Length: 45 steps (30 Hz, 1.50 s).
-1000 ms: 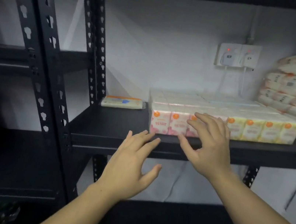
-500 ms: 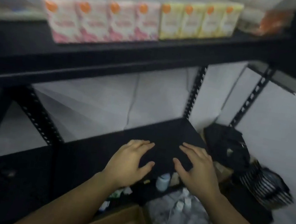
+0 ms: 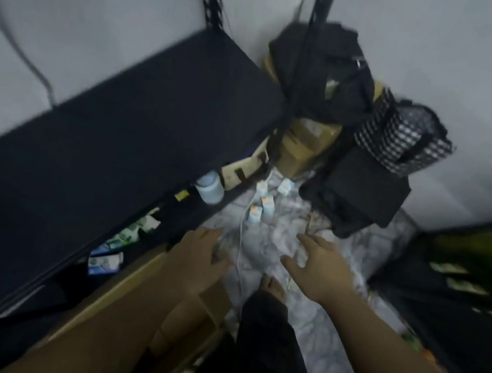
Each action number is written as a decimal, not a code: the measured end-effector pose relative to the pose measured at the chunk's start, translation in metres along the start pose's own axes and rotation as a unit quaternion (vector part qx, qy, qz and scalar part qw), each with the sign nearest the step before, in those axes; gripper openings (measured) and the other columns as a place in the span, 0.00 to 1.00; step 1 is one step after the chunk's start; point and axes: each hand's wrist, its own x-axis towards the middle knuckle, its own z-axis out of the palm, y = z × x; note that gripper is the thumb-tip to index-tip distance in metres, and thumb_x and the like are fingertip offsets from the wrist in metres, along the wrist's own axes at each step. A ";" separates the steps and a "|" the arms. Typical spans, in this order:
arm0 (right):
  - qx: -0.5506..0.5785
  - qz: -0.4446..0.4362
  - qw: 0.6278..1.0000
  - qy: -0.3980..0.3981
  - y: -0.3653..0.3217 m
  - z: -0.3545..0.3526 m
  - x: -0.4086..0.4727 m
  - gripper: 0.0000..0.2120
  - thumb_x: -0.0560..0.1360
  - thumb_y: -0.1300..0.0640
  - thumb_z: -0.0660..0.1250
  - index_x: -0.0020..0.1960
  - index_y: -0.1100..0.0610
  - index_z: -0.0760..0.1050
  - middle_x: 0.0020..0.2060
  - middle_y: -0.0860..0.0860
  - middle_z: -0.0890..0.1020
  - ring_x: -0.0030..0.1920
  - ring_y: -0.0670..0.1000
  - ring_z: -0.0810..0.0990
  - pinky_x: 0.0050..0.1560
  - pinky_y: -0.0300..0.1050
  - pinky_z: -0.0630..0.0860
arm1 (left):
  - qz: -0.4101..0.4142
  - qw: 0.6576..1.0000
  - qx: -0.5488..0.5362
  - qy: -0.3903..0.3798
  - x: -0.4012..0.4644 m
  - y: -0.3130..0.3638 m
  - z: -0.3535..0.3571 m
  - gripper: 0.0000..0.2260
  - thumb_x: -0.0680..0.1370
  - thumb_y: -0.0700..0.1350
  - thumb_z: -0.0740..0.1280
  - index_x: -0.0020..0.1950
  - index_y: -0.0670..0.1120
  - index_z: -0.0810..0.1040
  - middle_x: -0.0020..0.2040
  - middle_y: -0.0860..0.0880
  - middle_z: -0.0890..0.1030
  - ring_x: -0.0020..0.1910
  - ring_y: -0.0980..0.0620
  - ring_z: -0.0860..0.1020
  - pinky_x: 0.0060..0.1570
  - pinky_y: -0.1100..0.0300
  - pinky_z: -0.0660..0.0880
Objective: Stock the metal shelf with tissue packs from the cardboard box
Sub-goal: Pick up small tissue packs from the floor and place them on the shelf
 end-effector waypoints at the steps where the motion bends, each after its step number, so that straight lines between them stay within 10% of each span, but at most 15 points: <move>1: 0.005 0.013 1.000 -0.008 0.012 0.013 0.013 0.35 0.78 0.34 0.64 0.80 0.48 0.64 0.79 0.51 0.67 0.78 0.54 0.62 0.75 0.56 0.65 | -0.012 1.000 0.002 -0.017 0.020 -0.005 0.017 0.30 0.82 0.58 0.66 0.81 0.51 0.63 0.76 0.49 0.68 0.74 0.47 0.67 0.69 0.53 0.69; 20: -0.016 -0.006 0.993 -0.115 0.143 0.262 0.370 0.40 0.72 0.29 0.57 0.77 0.51 0.68 0.73 0.56 0.72 0.73 0.63 0.70 0.68 0.59 0.73 | -0.064 0.998 0.020 -0.016 0.379 -0.147 0.301 0.27 0.80 0.61 0.66 0.75 0.49 0.72 0.62 0.42 0.74 0.61 0.41 0.75 0.59 0.44 0.78; 28: -0.109 -0.113 0.983 -0.097 0.154 0.320 0.455 0.36 0.83 0.46 0.61 0.85 0.50 0.46 0.84 0.50 0.43 0.80 0.59 0.53 0.75 0.62 0.61 | 0.003 0.999 0.053 0.010 0.450 -0.183 0.349 0.33 0.81 0.57 0.67 0.83 0.52 0.60 0.73 0.41 0.68 0.70 0.40 0.69 0.64 0.44 0.76; 34: -0.083 -0.153 0.984 0.032 0.175 0.345 0.428 0.26 0.76 0.47 0.72 0.70 0.58 0.76 0.73 0.59 0.69 0.67 0.65 0.68 0.61 0.63 0.74 | 0.009 0.997 0.072 0.022 0.466 -0.179 0.361 0.37 0.75 0.62 0.73 0.79 0.52 0.63 0.65 0.41 0.70 0.64 0.38 0.73 0.53 0.41 0.80; 45: -0.106 -0.141 0.984 0.013 0.176 0.352 0.440 0.40 0.70 0.49 0.78 0.78 0.52 0.66 0.68 0.59 0.67 0.64 0.64 0.68 0.58 0.60 0.77 | -0.014 0.997 0.077 0.011 0.470 -0.170 0.366 0.42 0.65 0.62 0.79 0.73 0.47 0.67 0.65 0.42 0.69 0.61 0.40 0.75 0.53 0.43 0.80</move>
